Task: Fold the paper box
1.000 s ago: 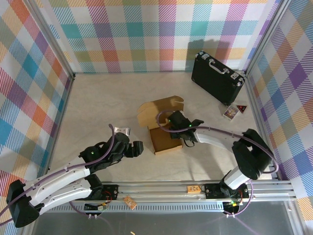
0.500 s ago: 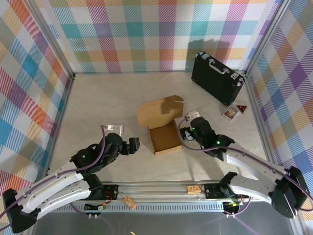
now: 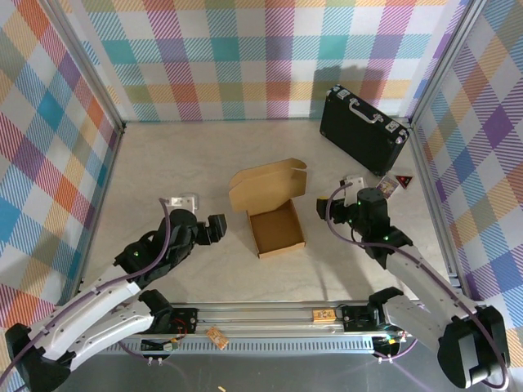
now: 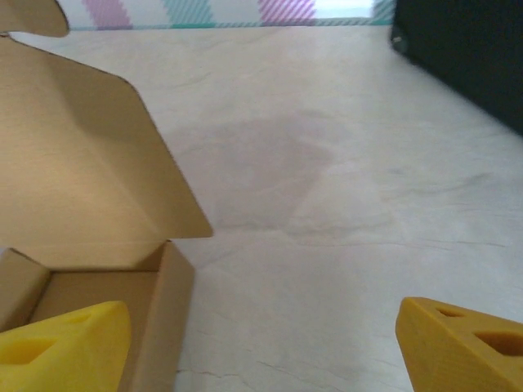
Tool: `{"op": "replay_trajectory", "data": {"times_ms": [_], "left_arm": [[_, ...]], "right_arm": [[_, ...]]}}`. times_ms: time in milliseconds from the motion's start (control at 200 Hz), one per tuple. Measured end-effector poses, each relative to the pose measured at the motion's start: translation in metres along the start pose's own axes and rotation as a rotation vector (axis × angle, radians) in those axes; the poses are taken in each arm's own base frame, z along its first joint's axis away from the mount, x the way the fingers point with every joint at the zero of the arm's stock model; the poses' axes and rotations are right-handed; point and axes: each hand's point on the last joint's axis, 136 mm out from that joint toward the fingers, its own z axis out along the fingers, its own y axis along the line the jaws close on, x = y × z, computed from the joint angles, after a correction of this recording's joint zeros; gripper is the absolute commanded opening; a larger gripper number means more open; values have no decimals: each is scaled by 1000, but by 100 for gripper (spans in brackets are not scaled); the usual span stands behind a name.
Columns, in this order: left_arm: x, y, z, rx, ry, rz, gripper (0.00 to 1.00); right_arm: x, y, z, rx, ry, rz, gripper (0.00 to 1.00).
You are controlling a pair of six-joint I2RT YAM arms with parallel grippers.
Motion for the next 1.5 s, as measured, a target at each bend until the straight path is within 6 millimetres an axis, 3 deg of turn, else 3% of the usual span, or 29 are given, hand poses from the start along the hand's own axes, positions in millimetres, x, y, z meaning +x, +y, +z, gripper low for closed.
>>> {"op": "replay_trajectory", "data": {"times_ms": [165,250,380,660,850,1130,1500], "left_arm": [[-5,-2,24,37,49,-41,88],[-8,-8,38,76,72,-48,80],[-11,-20,57,144,101,-31,80],[-15,-30,87,214,125,-3,78],[-10,-40,103,264,158,7,71],[-18,-62,97,383,148,-27,56],[-8,-83,89,489,186,-93,54]], "right_arm": [[5,15,28,-133,76,5,85],[-2,21,43,-183,85,-2,83],[-13,28,60,-272,82,-13,85],[-18,36,87,-395,95,-18,74],[-17,47,88,-479,98,-12,64],[-24,59,81,-547,80,14,57],[-20,81,65,-567,89,34,49]]}}
